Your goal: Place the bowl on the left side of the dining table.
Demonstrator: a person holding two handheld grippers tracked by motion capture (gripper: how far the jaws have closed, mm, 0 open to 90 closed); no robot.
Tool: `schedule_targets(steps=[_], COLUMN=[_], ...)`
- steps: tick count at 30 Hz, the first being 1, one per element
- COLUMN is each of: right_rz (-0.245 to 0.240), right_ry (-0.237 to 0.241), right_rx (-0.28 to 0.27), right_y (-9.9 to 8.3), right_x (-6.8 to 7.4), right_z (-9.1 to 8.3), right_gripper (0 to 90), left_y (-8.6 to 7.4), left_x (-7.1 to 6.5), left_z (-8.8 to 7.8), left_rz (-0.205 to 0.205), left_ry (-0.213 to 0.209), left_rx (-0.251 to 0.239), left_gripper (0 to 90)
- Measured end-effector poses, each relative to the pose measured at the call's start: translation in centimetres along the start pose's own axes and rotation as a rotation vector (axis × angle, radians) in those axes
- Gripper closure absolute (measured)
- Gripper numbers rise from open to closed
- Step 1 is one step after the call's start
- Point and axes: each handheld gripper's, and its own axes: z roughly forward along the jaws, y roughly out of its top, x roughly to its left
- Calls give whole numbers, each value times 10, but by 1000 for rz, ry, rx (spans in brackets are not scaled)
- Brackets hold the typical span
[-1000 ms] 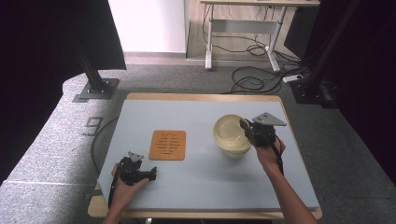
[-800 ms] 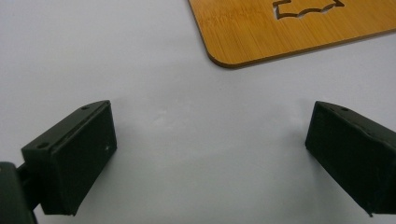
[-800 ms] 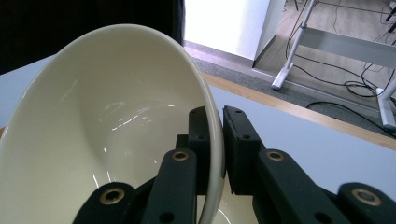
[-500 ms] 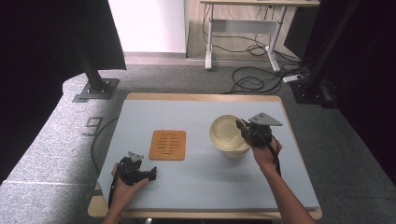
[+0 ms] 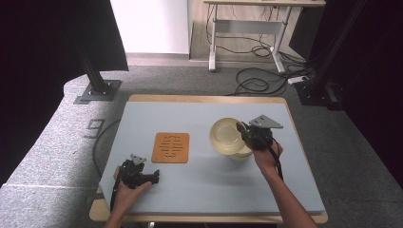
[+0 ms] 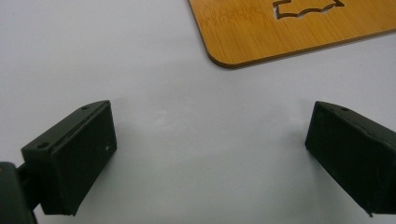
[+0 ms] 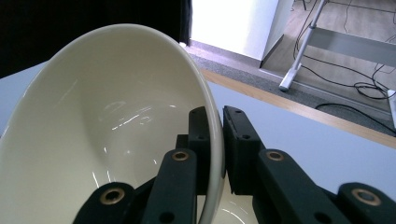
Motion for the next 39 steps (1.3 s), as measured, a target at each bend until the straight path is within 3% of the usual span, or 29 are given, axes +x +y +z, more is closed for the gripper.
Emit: schedule_targets(steps=[39], right_rz=[0], right_ry=[33], right_rx=[1], right_y=[0], right_x=[17], right_z=[12], right_gripper=[822], left_y=[0], left_x=[0], left_z=[0], left_rz=[0], left_ry=[0], left_rx=[1], left_gripper=[21])
